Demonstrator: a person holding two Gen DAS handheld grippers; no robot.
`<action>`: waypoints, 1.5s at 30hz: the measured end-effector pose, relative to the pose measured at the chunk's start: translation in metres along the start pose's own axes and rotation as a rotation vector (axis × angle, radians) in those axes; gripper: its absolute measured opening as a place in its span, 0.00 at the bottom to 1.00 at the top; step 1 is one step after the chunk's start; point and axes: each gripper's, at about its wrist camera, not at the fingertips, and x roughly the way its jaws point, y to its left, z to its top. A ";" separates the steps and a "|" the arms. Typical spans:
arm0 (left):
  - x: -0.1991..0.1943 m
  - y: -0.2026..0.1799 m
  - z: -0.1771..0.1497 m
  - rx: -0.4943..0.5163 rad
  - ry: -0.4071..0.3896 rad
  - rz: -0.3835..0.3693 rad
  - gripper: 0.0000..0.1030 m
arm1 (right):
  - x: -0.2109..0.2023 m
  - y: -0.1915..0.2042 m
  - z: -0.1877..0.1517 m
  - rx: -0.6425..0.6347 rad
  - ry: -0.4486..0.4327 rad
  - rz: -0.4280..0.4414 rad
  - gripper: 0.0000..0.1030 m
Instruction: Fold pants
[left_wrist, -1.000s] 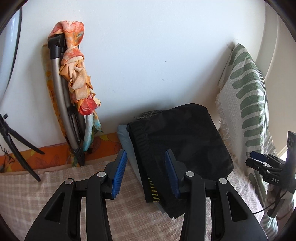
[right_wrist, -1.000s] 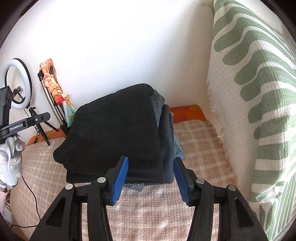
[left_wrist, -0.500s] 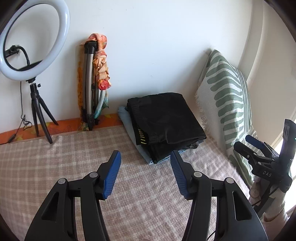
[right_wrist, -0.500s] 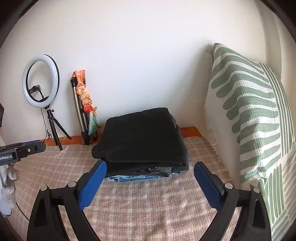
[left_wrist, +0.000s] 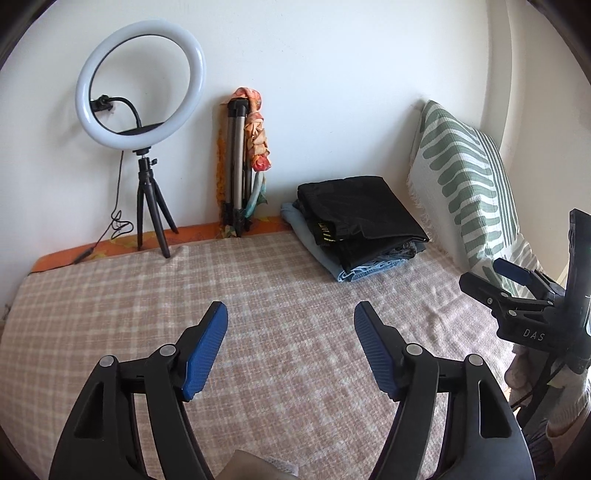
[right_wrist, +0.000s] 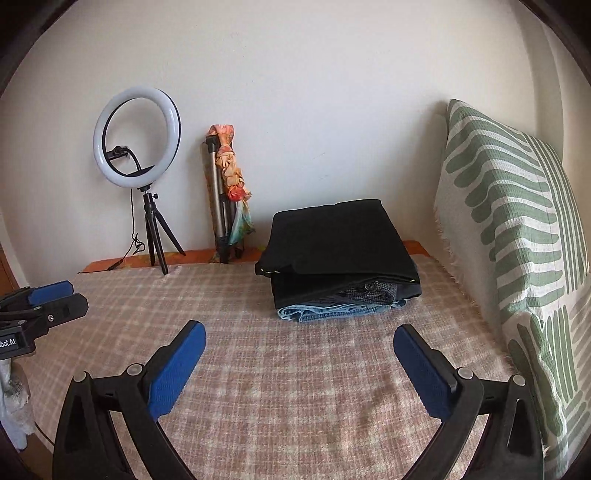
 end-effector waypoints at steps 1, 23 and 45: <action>-0.003 0.003 -0.006 0.000 0.003 0.008 0.76 | 0.000 0.004 -0.003 0.003 0.001 -0.004 1.00; -0.013 0.027 -0.056 -0.054 0.075 0.068 0.80 | 0.000 0.026 -0.030 0.024 -0.019 -0.070 1.00; -0.001 0.038 -0.064 -0.074 0.107 0.090 0.80 | 0.010 0.026 -0.035 0.027 0.007 -0.068 1.00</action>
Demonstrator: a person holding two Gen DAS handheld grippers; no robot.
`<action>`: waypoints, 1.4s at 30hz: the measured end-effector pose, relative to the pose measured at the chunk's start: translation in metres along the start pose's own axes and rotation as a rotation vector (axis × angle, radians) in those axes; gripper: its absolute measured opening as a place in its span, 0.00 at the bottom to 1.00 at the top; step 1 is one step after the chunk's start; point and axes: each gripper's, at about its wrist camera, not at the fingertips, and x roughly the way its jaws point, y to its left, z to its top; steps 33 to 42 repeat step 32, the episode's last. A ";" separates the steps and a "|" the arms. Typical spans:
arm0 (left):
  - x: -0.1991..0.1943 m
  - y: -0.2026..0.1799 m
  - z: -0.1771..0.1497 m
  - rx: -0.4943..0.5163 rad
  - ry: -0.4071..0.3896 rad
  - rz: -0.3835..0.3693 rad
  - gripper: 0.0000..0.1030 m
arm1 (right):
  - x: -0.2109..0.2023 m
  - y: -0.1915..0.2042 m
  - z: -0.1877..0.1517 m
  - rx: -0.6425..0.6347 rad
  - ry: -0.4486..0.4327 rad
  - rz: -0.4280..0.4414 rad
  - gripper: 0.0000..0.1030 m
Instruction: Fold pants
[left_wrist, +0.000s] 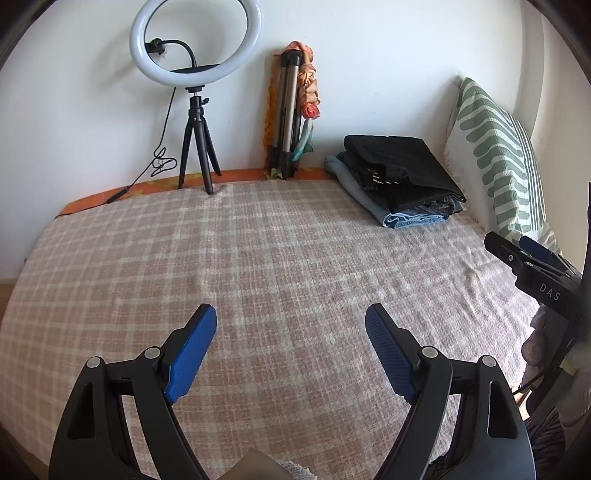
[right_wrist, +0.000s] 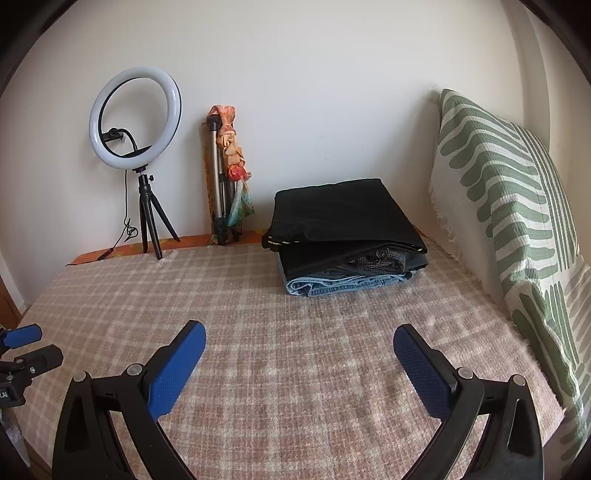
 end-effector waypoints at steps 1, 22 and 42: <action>0.000 0.000 0.000 -0.001 0.001 -0.002 0.80 | 0.000 0.000 0.000 0.002 0.002 0.001 1.00; 0.002 -0.002 -0.001 0.017 -0.001 0.005 0.80 | 0.001 -0.001 -0.001 0.000 0.008 0.009 1.00; 0.002 0.008 -0.001 0.000 -0.001 0.010 0.80 | 0.011 0.006 0.000 -0.024 0.030 0.027 1.00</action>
